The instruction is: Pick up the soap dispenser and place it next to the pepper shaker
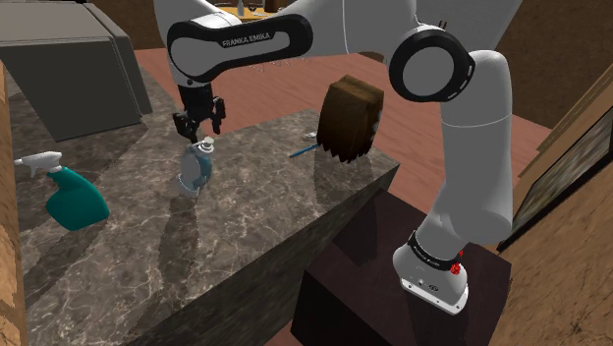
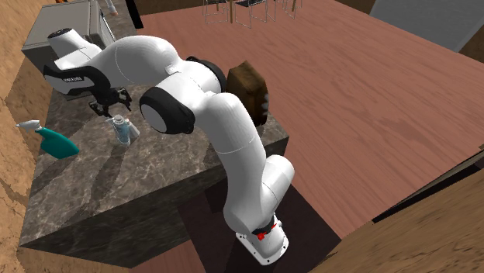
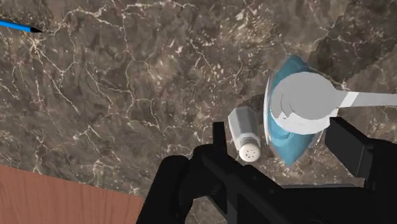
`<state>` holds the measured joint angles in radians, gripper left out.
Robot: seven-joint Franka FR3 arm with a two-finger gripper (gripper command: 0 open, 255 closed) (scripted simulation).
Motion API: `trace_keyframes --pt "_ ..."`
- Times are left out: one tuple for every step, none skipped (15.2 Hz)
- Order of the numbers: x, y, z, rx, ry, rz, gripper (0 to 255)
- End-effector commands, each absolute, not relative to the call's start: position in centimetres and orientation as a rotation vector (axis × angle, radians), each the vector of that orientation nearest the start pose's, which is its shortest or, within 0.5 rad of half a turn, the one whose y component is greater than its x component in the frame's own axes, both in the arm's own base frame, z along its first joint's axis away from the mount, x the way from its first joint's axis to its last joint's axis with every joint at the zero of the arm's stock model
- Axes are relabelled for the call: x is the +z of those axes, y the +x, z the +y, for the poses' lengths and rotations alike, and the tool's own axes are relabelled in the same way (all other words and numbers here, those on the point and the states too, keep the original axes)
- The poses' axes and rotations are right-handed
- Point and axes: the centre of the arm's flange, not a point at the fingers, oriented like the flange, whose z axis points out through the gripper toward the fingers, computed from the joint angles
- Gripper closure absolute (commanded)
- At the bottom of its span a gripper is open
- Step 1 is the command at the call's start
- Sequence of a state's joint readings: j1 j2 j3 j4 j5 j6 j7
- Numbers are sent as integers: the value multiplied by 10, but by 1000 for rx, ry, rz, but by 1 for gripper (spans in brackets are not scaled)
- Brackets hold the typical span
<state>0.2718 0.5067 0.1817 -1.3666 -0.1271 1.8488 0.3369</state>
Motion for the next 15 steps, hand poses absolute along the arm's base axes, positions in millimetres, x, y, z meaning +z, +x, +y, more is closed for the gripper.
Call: trace_keyframes --pt "429 645 276 3 -3172 -208 0" --pt "429 645 276 3 -3172 -208 0" --pt "429 645 276 3 -3172 -208 0" --pt "429 645 276 3 -3172 -208 0" --pt "442 645 277 3 -3172 -208 0" --pt "455 645 277 3 -3172 -208 0" --pt "468 645 278 3 -3172 -208 0" --pt "479 645 278 3 -3172 -208 0" --pt "479 645 278 3 -3172 -208 0" --pt "479 645 278 3 -3172 -208 0" --pt "479 645 278 3 -3172 -208 0" --pt "479 645 278 3 -3172 -208 0" --pt "479 645 278 3 -3172 -208 0" --pt "479 645 278 3 -3172 -208 0" --pt "479 645 278 3 -3172 -208 0"
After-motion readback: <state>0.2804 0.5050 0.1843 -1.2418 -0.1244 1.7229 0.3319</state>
